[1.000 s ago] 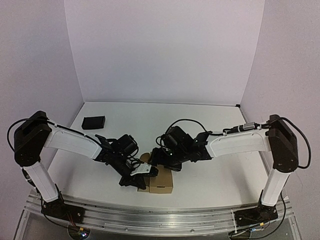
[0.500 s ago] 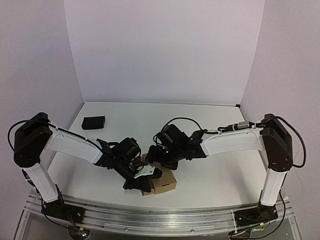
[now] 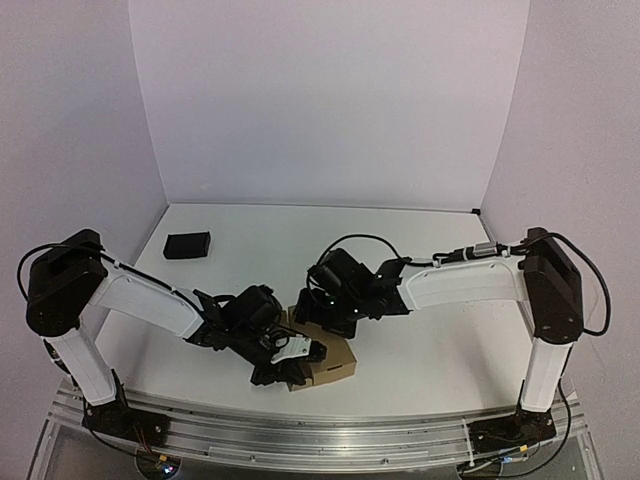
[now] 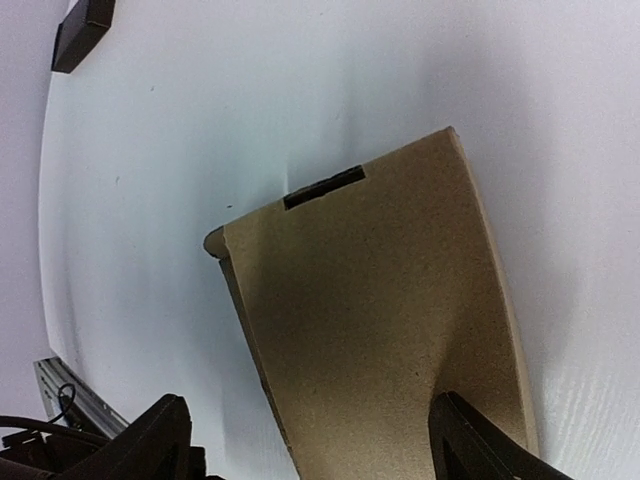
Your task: Fold the paper box
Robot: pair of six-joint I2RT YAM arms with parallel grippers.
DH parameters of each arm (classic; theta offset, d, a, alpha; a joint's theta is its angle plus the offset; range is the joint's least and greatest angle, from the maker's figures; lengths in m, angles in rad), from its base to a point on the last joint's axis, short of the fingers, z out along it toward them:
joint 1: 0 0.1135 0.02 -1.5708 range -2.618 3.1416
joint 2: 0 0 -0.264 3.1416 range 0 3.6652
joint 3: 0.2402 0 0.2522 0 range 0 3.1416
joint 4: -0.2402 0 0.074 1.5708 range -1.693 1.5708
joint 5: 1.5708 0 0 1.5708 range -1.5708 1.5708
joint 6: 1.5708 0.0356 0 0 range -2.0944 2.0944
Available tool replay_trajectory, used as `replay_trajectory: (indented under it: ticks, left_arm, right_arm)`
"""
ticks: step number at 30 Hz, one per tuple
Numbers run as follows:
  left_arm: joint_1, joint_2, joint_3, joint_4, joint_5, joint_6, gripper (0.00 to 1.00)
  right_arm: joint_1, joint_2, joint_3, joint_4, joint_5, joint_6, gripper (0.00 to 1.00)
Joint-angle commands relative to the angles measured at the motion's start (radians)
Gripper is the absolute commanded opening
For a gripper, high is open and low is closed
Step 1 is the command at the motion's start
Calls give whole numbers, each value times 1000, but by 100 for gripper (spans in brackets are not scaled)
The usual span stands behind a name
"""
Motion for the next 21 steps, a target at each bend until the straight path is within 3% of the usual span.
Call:
replay_trajectory:
  ticks: [1, 5, 8, 10, 12, 21]
  left_arm:
    - [-1, -39, -2, 128, -53, -23, 0]
    - [-1, -30, 7, 154, -76, -32, 0]
    - [-1, -24, 14, 176, -71, -36, 0]
    - [-1, -17, 19, 187, -62, -34, 0]
    - [-1, -9, 24, 193, -59, -24, 0]
    - [-1, 13, 36, 196, -59, 15, 0]
  right_arm:
    - [15, 8, 30, -311, 139, -59, 84]
    - [14, 50, 55, -414, 181, -140, 80]
    - [15, 58, 47, -447, 211, -154, 45]
    - [15, 57, 60, -488, 241, -149, 48]
    - [16, 63, 95, -555, 274, -153, 66]
    - [18, 129, 261, -865, 404, -174, 80]
